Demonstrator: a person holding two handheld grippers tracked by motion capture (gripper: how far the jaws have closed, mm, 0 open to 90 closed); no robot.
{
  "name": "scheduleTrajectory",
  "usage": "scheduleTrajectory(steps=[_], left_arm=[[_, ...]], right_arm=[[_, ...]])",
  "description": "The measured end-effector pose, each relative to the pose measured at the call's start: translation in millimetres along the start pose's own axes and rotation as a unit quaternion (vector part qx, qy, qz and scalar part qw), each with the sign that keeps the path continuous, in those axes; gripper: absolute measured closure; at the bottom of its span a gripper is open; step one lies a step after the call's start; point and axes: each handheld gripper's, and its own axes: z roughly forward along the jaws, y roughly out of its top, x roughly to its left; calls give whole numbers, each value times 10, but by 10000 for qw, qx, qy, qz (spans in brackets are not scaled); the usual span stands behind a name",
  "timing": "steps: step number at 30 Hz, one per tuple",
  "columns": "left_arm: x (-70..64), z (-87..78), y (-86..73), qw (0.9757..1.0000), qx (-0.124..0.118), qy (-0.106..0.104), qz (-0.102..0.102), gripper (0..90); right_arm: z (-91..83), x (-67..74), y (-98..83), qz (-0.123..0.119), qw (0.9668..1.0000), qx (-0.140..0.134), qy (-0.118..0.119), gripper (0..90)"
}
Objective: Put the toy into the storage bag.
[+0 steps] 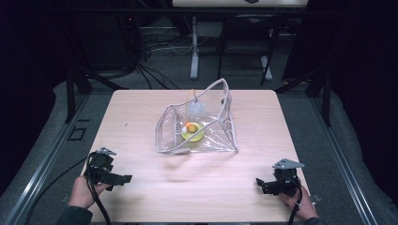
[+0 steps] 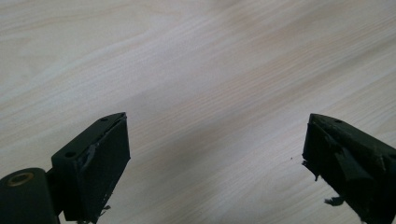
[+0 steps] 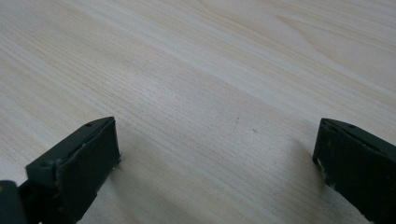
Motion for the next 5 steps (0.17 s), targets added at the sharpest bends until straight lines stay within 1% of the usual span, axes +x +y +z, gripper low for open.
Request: scheduleTrajectory(steps=[2,3,4,5], left_arm=[[14,39,-21,10000,53,5,15,73],[27,67,-33,10000,69,19,-28,73],[43,83,-42,9999,78,58,-90,74],[55,97,-53,9997,80,103,-217,75]], right_arm=[[0,0,0,0,10000,0,1,0],[0,0,0,-1,10000,-4,1,0],[0,0,0,-1,10000,-5,1,0],[0,1,0,1,10000,-3,0,0]])
